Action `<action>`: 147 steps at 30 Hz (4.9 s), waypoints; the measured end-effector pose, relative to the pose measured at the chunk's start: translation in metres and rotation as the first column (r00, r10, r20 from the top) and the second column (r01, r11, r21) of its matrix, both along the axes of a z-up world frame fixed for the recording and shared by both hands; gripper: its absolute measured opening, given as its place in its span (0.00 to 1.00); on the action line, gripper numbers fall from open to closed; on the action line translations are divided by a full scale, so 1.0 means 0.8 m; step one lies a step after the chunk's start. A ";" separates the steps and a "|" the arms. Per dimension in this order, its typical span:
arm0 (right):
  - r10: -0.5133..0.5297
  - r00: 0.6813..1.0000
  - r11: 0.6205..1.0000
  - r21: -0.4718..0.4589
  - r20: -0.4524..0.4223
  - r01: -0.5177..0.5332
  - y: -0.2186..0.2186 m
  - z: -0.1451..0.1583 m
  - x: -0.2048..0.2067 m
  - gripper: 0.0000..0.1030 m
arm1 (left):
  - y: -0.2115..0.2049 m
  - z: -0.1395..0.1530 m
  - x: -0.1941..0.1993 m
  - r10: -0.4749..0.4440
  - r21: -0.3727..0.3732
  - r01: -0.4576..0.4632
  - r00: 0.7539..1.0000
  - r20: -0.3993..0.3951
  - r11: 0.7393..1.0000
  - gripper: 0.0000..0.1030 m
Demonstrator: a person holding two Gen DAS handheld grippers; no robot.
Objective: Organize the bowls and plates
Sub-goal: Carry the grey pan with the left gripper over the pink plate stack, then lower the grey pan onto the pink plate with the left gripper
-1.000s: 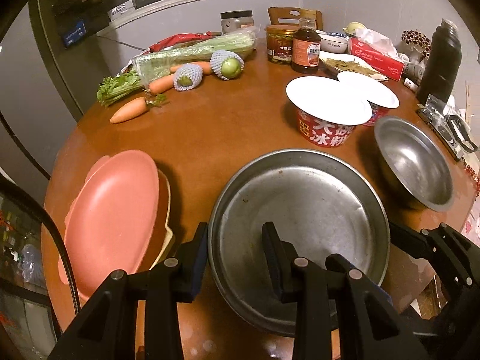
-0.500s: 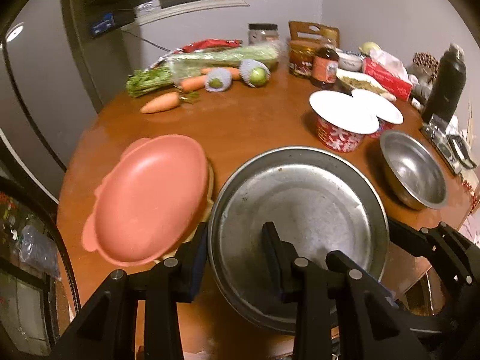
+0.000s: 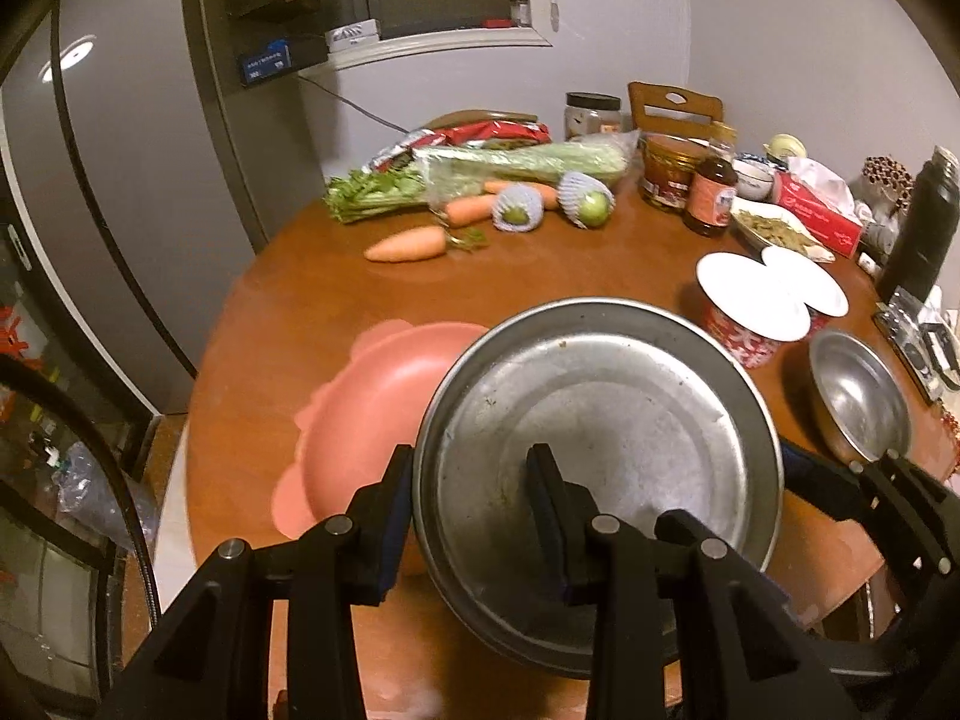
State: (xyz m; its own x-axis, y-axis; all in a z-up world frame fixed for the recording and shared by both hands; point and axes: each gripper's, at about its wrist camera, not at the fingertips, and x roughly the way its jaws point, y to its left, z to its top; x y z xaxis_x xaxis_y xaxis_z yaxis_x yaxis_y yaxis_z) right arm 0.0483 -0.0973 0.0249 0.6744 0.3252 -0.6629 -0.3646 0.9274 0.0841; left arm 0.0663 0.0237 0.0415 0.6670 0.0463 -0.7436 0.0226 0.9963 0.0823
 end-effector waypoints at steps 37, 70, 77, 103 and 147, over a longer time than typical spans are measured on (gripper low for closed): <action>0.155 0.988 0.987 -0.041 -0.008 -0.155 0.103 -0.033 0.098 0.56 | 0.097 -0.037 0.062 0.113 -0.036 -0.114 0.993 -0.033 0.993 0.36; 0.162 0.987 0.985 -0.062 -0.025 -0.163 0.099 -0.053 0.089 0.56 | 0.096 -0.066 0.062 0.135 -0.053 -0.139 0.989 -0.067 0.989 0.37; 0.158 0.987 0.985 -0.072 -0.021 -0.160 0.099 -0.056 0.091 0.56 | 0.096 -0.066 0.060 0.133 -0.058 -0.137 0.989 -0.063 0.989 0.37; 0.128 0.992 0.991 -0.037 -0.006 -0.128 0.083 -0.045 0.087 0.56 | 0.094 -0.040 0.035 0.156 -0.094 -0.155 0.988 0.005 0.983 0.47; 0.091 0.992 0.996 0.013 -0.086 -0.090 0.071 -0.059 0.110 0.58 | 0.134 -0.087 0.064 0.208 -0.241 -0.237 0.968 -0.140 0.941 0.63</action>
State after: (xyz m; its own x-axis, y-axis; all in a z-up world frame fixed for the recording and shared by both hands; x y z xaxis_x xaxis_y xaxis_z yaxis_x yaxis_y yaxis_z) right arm 0.1359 -0.0406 -0.0221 0.5823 0.3889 -0.7139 -0.4381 0.8898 0.1274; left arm 0.1177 0.1311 -0.0279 0.5744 -0.0157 -0.8184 -0.2076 0.9643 -0.1643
